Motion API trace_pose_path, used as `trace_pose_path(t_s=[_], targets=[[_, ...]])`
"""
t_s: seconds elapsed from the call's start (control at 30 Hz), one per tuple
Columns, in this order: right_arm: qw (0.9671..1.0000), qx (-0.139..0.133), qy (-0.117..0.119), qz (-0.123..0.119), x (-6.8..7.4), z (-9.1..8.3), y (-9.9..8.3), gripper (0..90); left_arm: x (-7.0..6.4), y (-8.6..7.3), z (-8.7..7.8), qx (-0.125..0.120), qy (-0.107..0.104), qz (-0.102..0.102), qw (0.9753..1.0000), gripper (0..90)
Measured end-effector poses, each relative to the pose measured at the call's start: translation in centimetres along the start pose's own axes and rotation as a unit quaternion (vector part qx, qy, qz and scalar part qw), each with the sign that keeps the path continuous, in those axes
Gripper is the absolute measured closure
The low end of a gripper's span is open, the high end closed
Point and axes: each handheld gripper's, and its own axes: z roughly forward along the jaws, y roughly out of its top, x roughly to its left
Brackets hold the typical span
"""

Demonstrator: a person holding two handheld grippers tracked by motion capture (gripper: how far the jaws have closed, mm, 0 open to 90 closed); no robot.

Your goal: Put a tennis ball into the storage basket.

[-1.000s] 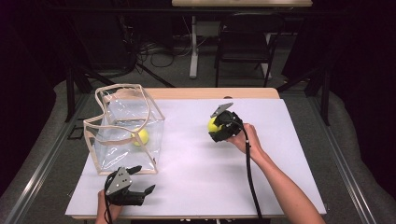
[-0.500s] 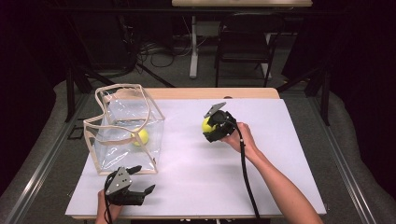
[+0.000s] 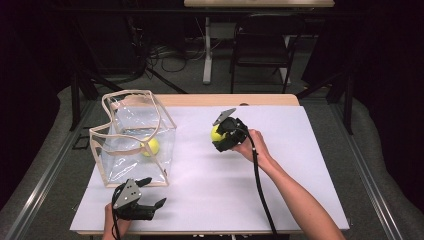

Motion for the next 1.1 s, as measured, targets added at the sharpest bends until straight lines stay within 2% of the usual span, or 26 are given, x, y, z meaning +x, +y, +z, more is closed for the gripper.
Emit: trace_pose_path(t_s=[0.33, 1.1], targets=[[0.9999, -0.004, 0.005, -0.015, 0.6, -0.2, 1.4, 26.2, 0.0, 0.0, 0.0, -0.001, 0.000, 0.001, 1.0000, 16.0], [0.9995, -0.012, 0.013, -0.027, 0.4, -0.7, 4.3, 26.2, 0.0, 0.0, -0.1, -0.003, 0.000, -0.001, 1.0000, 16.0]])
